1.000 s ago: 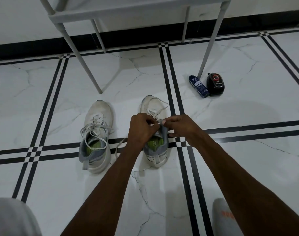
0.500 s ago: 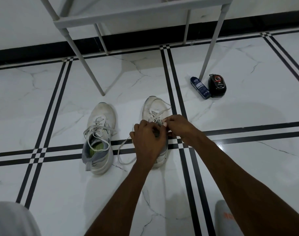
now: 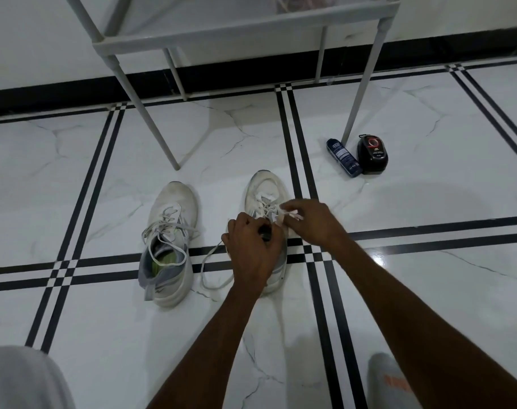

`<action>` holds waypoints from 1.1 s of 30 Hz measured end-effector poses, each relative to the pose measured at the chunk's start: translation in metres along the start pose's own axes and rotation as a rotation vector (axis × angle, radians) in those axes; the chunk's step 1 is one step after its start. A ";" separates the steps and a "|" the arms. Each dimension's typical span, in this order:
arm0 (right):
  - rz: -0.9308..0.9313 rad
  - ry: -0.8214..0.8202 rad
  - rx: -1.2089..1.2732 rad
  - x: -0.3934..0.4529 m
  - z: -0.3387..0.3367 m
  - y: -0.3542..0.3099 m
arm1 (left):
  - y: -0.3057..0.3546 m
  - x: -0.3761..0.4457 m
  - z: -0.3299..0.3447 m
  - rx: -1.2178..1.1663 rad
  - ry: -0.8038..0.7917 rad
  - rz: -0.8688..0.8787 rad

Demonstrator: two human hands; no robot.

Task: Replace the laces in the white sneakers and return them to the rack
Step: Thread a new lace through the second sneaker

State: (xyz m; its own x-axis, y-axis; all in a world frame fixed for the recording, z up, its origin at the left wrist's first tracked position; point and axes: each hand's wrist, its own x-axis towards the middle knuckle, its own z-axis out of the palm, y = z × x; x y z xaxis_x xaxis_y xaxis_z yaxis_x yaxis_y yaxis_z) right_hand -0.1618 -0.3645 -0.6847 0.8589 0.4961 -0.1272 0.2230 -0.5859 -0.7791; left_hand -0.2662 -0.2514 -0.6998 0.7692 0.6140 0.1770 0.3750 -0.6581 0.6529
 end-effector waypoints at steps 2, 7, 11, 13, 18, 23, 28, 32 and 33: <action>-0.017 0.006 -0.035 0.000 0.015 0.001 | -0.002 0.000 0.001 -0.011 -0.003 -0.003; 0.091 0.704 0.182 0.007 -0.020 -0.004 | -0.002 0.000 0.000 -0.015 -0.013 0.009; 0.119 1.208 0.167 0.019 -0.079 0.002 | -0.004 0.000 -0.001 -0.008 0.000 -0.003; 0.033 0.938 0.025 0.020 -0.070 0.005 | -0.003 -0.001 0.000 -0.026 -0.007 -0.017; -0.107 0.077 -0.170 0.011 -0.004 0.002 | -0.004 0.002 0.000 -0.041 -0.032 -0.022; 0.150 0.234 -0.337 0.005 0.006 0.027 | -0.009 0.003 -0.001 -0.038 -0.029 -0.036; 0.055 0.144 -0.042 -0.005 -0.007 0.022 | -0.015 0.008 -0.002 -0.075 -0.034 -0.066; -0.068 -0.036 -0.084 -0.005 0.020 0.006 | -0.015 0.006 -0.002 -0.097 -0.029 -0.048; -0.103 -0.008 -0.153 -0.005 0.024 0.006 | -0.015 0.006 -0.003 -0.096 -0.032 -0.046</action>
State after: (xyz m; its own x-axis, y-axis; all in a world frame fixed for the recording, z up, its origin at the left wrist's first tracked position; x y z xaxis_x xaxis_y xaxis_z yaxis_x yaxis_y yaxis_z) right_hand -0.1760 -0.3557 -0.7035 0.8243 0.5632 -0.0573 0.3773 -0.6220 -0.6861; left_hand -0.2688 -0.2360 -0.7065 0.7691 0.6272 0.1227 0.3601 -0.5840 0.7275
